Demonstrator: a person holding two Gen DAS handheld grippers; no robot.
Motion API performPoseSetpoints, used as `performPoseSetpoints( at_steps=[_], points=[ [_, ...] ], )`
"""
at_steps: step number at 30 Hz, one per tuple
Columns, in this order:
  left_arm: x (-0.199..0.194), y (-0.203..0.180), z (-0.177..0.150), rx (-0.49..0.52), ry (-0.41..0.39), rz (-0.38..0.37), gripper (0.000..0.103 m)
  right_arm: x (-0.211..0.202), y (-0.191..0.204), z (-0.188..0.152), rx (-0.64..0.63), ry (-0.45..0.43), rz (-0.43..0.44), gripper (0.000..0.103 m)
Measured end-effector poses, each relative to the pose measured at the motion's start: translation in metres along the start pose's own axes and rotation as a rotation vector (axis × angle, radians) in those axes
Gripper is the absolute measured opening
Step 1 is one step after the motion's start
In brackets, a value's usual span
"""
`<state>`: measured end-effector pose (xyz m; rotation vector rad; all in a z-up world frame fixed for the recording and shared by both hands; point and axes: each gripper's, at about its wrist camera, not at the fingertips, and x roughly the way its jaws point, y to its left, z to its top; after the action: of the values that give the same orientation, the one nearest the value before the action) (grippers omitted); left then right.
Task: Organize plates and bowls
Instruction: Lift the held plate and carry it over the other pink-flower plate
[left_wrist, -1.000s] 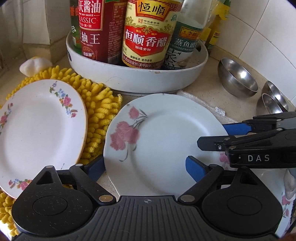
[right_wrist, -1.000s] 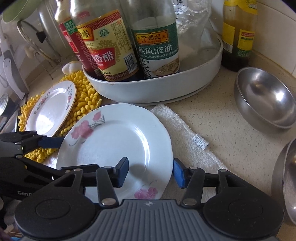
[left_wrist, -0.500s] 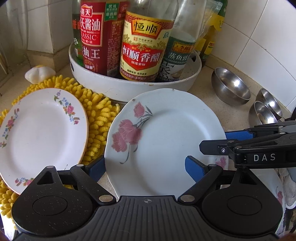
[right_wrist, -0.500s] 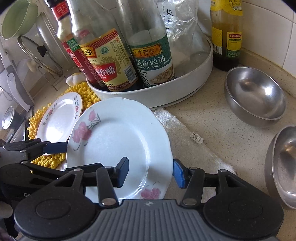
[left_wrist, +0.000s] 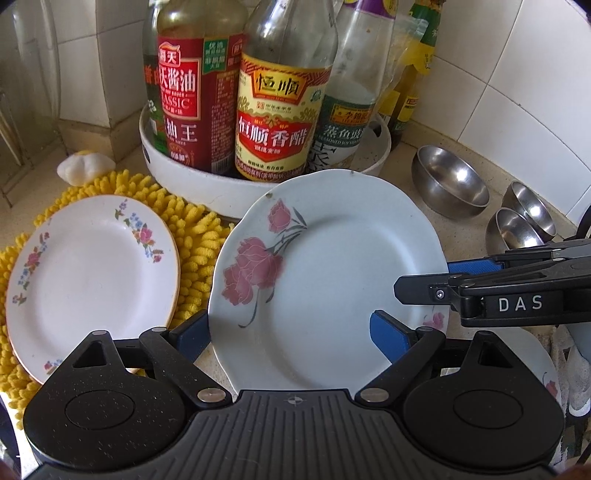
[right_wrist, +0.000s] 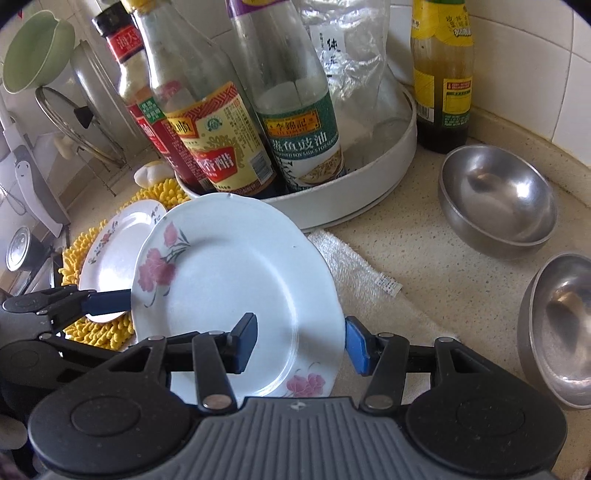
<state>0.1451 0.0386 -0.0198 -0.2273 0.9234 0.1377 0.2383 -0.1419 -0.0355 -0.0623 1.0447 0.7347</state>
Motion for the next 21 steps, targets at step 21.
performPoseSetpoints(
  at_steps=[21],
  points=[
    [-0.014,-0.03,0.009,0.098,-0.039,-0.059,0.094,-0.045,-0.018,-0.005,0.097,-0.043,-0.054,0.062]
  ],
)
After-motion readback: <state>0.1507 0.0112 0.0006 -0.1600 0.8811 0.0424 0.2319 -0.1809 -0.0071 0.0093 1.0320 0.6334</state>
